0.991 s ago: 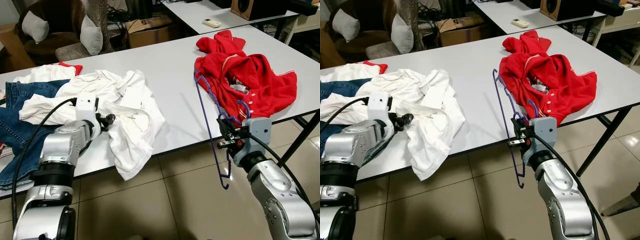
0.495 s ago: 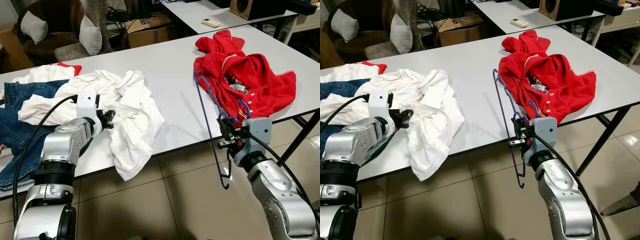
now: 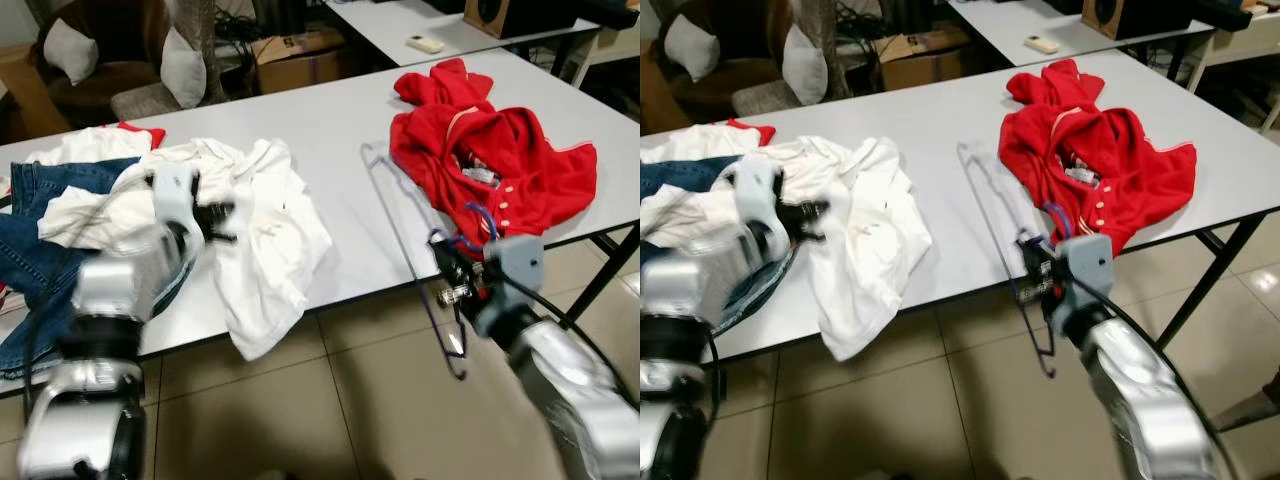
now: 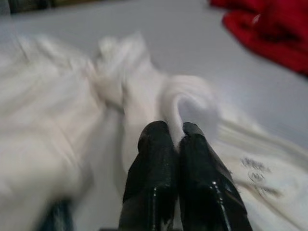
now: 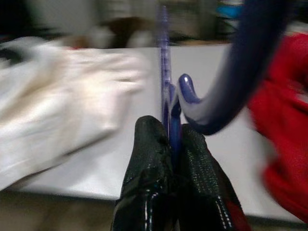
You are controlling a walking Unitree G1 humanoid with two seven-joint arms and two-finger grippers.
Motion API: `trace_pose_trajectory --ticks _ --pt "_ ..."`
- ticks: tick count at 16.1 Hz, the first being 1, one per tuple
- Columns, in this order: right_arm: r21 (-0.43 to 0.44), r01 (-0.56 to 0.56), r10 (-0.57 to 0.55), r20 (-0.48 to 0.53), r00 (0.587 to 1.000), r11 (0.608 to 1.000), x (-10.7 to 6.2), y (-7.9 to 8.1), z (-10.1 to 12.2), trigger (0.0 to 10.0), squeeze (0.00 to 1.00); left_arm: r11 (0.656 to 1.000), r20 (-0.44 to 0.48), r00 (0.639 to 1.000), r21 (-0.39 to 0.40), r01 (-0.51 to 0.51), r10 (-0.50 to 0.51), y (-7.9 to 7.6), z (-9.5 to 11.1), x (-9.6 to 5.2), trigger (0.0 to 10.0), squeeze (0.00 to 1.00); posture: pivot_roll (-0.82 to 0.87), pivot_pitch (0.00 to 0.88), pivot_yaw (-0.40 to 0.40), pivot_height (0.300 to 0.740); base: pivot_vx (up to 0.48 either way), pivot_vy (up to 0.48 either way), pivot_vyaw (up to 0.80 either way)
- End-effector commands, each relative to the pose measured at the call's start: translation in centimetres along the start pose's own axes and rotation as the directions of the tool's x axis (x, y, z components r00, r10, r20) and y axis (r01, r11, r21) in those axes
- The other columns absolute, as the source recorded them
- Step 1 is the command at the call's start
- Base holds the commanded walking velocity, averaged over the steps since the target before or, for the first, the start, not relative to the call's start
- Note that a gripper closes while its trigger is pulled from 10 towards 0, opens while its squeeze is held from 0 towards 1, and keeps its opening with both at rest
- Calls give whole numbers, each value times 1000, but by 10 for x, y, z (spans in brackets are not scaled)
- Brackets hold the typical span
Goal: Hang hanger
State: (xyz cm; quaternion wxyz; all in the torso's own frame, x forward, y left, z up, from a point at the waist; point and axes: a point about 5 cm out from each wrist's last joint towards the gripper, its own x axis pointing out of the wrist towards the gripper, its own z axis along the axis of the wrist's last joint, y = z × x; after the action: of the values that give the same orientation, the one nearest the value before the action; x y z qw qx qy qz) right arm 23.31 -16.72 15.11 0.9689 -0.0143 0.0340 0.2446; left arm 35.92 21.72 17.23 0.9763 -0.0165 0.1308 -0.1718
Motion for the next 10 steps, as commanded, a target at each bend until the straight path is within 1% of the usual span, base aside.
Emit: trace_pose_trajectory --ticks 1,3,4,5,6,8,9,10 --pt "5 -117 117 31 993 993 -4 12 9 10000 0 1000 50 999 29 10 -11 7 17 -4 0 0 -147 0 140 740 0 0 0" --pt "3 -197 197 17 980 980 -12 16 12 10000 0 998 78 996 49 35 -39 9 29 -8 0 0 -143 0 139 740 0 0 0" --pt "14 -278 278 -1 961 960 -20 22 14 10000 0 996 115 991 68 62 -70 10 42 -12 0 0 -140 0 135 740 0 0 0" --pt "23 -303 304 -12 953 953 -22 24 14 10000 0 993 131 987 83 83 -94 10 47 -14 0 0 -139 0 134 740 0 0 0" --pt "44 -322 324 -44 945 946 -24 26 11 10000 0 956 157 959 210 203 -238 3 59 -23 0 0 -134 0 129 740 0 0 0" --pt "57 -321 324 -62 944 945 -26 25 9 10000 0 914 115 942 306 268 -314 2 63 -30 0 0 -130 0 126 740 0 0 0" --pt "63 -328 332 -67 941 943 -27 25 9 10000 0 907 113 938 315 279 -328 2 65 -32 0 0 -130 0 124 740 0 0 0" --pt "80 -342 349 -89 933 936 -29 25 9 10000 0 881 104 917 338 331 -384 -1 70 -37 0 0 -127 0 120 740 0 0 0"
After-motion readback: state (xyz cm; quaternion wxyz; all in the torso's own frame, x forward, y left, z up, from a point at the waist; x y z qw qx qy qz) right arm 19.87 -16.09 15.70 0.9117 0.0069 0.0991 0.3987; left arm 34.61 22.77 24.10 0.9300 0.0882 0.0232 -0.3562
